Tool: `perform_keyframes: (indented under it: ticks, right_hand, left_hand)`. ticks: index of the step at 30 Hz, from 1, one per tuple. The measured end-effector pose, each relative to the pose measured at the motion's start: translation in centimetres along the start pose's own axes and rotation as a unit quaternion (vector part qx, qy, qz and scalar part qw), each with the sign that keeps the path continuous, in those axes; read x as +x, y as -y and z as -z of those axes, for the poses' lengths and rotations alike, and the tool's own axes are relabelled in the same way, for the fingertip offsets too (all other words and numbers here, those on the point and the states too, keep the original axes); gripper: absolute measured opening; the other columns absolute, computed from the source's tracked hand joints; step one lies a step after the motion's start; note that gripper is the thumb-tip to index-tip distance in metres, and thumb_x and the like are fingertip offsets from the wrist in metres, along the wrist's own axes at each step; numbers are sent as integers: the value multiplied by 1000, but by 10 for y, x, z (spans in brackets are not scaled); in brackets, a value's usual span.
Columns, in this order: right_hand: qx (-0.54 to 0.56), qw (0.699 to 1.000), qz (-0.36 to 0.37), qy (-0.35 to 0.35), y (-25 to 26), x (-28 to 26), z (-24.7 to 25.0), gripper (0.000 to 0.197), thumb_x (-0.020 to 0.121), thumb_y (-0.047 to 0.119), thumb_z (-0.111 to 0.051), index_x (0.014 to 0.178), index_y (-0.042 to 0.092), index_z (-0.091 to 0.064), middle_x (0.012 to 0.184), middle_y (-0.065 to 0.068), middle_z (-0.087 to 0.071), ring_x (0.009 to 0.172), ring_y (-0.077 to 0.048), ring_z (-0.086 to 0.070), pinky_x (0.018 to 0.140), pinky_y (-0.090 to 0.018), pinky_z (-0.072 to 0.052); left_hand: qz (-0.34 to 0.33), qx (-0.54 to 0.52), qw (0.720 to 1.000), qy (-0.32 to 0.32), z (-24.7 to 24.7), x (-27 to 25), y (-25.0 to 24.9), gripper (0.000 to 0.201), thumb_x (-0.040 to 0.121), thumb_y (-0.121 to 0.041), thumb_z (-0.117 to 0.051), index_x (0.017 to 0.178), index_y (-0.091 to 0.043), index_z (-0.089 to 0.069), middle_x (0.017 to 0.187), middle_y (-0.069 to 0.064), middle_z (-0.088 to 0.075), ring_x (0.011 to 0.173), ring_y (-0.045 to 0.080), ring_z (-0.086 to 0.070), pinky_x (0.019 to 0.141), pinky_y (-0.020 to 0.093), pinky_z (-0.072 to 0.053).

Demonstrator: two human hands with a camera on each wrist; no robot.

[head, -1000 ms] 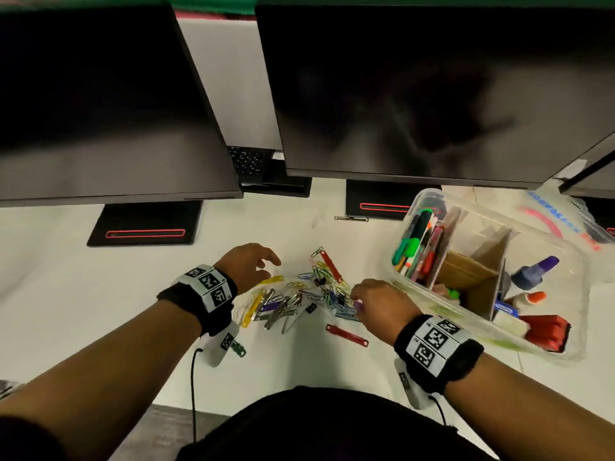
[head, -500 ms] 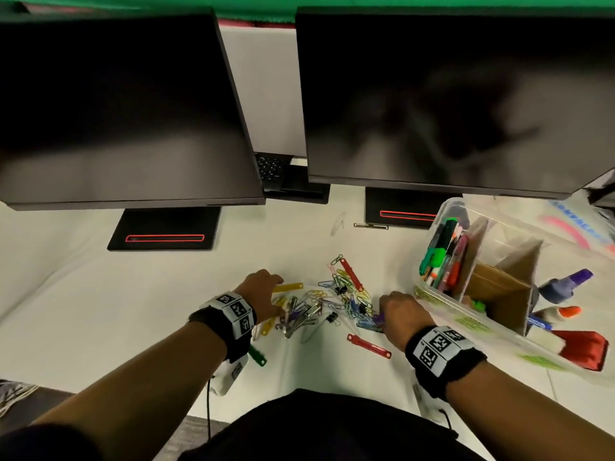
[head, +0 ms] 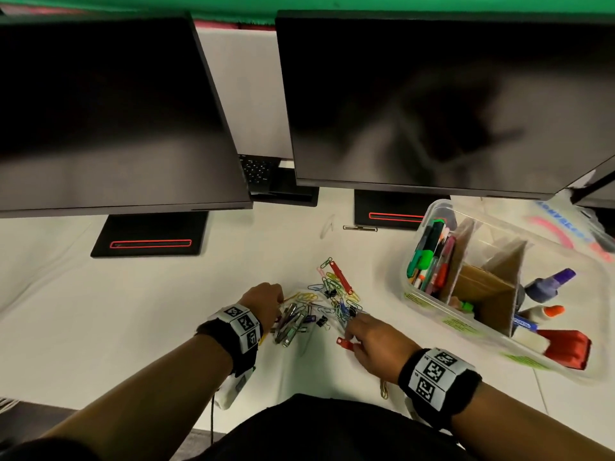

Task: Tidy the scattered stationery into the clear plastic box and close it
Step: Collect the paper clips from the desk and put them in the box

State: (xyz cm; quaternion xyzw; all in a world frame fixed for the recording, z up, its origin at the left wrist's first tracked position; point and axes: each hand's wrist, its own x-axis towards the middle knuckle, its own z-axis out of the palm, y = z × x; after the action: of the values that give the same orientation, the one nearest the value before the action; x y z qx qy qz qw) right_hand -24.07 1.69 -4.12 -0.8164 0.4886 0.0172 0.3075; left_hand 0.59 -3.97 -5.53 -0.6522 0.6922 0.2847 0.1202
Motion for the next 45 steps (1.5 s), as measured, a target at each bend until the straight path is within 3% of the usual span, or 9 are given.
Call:
perform_keyframes:
  ticks: [4, 8, 18, 25, 30, 33, 36, 40, 45]
  right_hand:
    - [-103, 991, -37, 80, 0, 2, -5, 43, 88, 37, -57, 123, 14, -50, 128, -6, -49, 118, -26, -49, 93, -34, -45]
    - [-116, 990, -52, 63, -2, 4, -6, 21, 91, 24, -52, 109, 14, -58, 120, -3, -54, 115, -25, -50, 89, -33, -44]
    - [-69, 997, -27, -20, 0, 9, 9, 14, 92, 19, -44, 94, 15, -57, 95, -7, -64, 90, -26, -57, 67, -29, -37]
    - [-13, 1000, -5, -15, 22, 30, 17, 30, 94, 17, -43, 122, 26, -49, 112, -6, -60, 100, -25, -57, 78, -30, -44]
    - [-11, 999, -16, 27, 36, 49, 19, 33, 93, 13, -40, 126, 17, -43, 123, -7, -57, 106, -28, -56, 80, -28, -40]
    - [-18, 999, -39, 10, 40, 58, 20, 28, 92, 21, -42, 119, 16, -45, 118, -5, -59, 102, -28, -58, 74, -27, -36]
    - [-31, 999, -41, -9, 42, 66, 20, 23, 93, 25, -44, 113, 15, -49, 111, -5, -62, 97, -28, -59, 75, -29, -42]
    - [7, 999, -28, -14, 46, 76, 20, 22, 93, 31, -49, 109, 18, -57, 103, -2, -67, 96, -23, -60, 72, -27, -40]
    - [128, 992, -1, -22, 59, 85, 36, 29, 86, 40, -62, 106, 19, -64, 71, 12, -52, 72, -11, -52, 71, -26, -44]
  left_hand:
    - [5, -1, 1000, -12, 1, -3, 2, 23, 88, -13, -48, 110, -14, -55, 118, 9, -50, 106, 27, -53, 86, 31, -43]
    - [-6, 7, 1000, -24, 3, -6, 4, 9, 89, -14, -43, 92, -16, -51, 110, 11, -56, 98, 28, -54, 80, 33, -43]
    - [-18, -43, 997, -61, 12, -4, 9, 27, 93, -13, -41, 117, -11, -54, 117, 11, -56, 109, 28, -54, 91, 33, -42]
    - [-12, -99, 992, -73, 22, -6, 12, 30, 95, -7, -38, 120, -8, -55, 119, 16, -51, 105, 30, -57, 91, 33, -44]
    - [49, -139, 988, -46, 21, -16, 16, 35, 93, 2, -33, 118, -9, -54, 116, 12, -55, 105, 28, -56, 85, 28, -42]
    - [99, -280, 955, -16, 17, -18, 24, 28, 95, -1, -30, 103, -9, -55, 88, 9, -58, 74, 23, -53, 64, 25, -42]
    - [144, -459, 876, 10, 21, -22, 26, 26, 97, -1, -30, 91, -6, -54, 69, 11, -54, 54, 19, -46, 50, 23, -35]
    - [143, -583, 800, 10, 28, -28, 20, 24, 99, -3, -37, 83, -7, -55, 75, 13, -54, 60, 18, -57, 44, 20, -51]
    - [105, -618, 779, 33, 35, -27, 5, 17, 99, -5, -39, 93, -5, -55, 80, 13, -58, 70, 21, -61, 54, 22, -57]
